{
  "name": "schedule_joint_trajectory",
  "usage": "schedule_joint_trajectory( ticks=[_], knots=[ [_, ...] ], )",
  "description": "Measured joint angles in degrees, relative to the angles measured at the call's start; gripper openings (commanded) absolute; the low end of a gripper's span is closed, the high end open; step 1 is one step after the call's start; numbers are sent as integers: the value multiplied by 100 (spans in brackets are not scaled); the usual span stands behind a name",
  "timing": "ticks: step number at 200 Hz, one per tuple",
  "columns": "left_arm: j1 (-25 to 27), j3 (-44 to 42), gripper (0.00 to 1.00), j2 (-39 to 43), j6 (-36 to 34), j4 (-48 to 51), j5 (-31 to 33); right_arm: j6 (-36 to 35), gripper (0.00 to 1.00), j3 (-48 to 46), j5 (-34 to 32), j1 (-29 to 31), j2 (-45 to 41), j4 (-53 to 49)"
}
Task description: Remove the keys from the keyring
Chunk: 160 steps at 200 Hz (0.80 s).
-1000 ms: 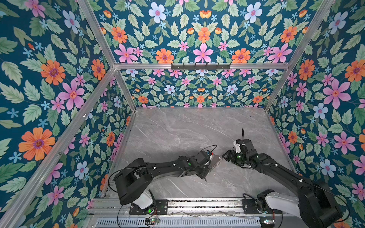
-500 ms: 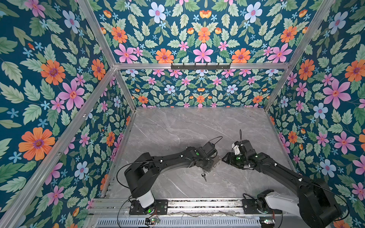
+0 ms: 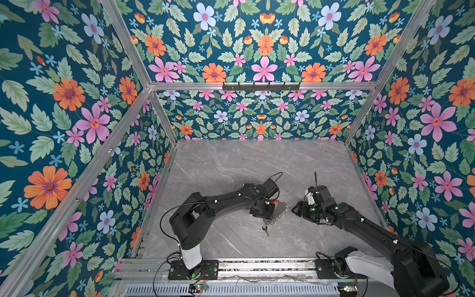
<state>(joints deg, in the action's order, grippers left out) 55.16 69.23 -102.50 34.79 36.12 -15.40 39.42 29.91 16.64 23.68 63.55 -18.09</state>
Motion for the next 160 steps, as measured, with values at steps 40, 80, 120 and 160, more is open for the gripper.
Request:
schedule_joint_trajectory(
  ticks=[40, 80, 120, 160],
  knots=[
    [-20, 262, 46, -369, 173, 339, -271, -20, 59, -181, -48, 4, -330, -2],
    [-50, 487, 43, -601, 234, 588, -260, -44, 59, -284, -170, 0, -590, -2],
    [-72, 494, 39, -748, 256, 726, -192, -46, 59, -310, -184, 2, -739, -7],
    [-114, 494, 31, -785, 254, 734, -101, -66, 59, -356, -188, 2, -870, -35]
  ],
)
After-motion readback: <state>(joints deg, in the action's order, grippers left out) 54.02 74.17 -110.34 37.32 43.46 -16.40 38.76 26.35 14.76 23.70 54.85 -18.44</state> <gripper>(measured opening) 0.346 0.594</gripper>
